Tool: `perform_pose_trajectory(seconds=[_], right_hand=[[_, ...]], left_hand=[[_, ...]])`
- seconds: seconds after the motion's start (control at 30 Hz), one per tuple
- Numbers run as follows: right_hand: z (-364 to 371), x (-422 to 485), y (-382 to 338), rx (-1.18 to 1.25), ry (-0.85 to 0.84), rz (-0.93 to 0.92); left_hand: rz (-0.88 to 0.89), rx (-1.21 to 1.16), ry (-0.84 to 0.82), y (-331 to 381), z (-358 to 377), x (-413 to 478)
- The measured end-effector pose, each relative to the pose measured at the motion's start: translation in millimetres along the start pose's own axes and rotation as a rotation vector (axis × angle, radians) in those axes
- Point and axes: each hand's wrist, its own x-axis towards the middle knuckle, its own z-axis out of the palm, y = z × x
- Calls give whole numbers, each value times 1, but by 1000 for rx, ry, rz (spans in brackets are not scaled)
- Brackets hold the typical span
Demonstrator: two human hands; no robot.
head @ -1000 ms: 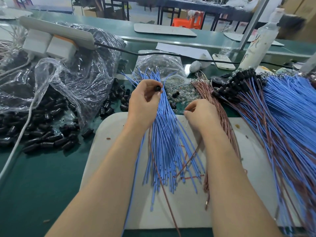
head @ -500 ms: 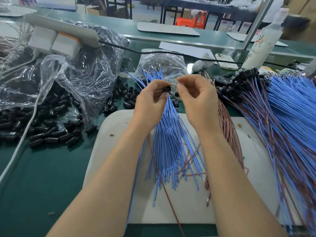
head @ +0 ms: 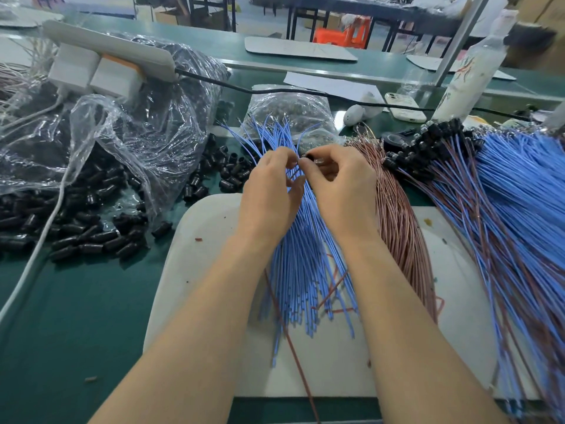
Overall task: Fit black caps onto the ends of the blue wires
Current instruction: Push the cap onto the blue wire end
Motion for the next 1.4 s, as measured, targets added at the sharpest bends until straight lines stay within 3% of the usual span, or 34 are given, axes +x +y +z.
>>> perform_pose_trajectory(seconds=[0.13, 0.57, 0.87, 1.4], right_hand=[[4, -2, -3, 4, 0, -10], [-3, 2, -7, 130, -118, 82], [-15, 3, -14, 204, -119, -30], [-15, 2, -12, -49, -92, -136]], left_hand=[[-10, 89, 52, 3, 0, -1], [-34, 3, 95, 1, -4, 1], [8, -71, 116, -5, -5, 5], [55, 139, 65, 1, -8, 1]])
